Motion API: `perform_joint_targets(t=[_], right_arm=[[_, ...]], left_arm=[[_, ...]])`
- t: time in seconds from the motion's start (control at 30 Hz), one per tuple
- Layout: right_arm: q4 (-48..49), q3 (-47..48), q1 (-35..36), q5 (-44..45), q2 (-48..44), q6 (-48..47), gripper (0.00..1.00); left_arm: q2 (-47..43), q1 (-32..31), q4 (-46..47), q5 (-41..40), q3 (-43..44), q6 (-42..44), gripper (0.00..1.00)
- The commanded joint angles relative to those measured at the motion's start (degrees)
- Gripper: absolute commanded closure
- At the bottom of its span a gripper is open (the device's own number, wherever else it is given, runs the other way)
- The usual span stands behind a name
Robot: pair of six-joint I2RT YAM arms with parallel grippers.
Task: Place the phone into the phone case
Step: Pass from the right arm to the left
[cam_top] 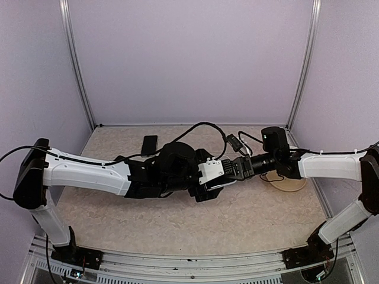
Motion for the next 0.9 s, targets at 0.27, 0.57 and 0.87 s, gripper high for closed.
perform_joint_targets(t=[0.27,0.57,0.87], right_arm=[[3.6,1.9,0.6,-2.8,0.0,0.3,1.00],[4.2,2.8,0.6,-2.7,0.8,1.2,1.00],[5.3,2.5,0.4,-2.9,1.5,2.1,1.00]], left_arm=[[-0.3,0.4,-3.4,0.4,2.2,-2.3,0.01],[-0.1,0.9,-5.1,3.4,2.4,-3.9,0.13],[-1.2,1.2,-6.3,7.7,2.5,-3.3,0.23]])
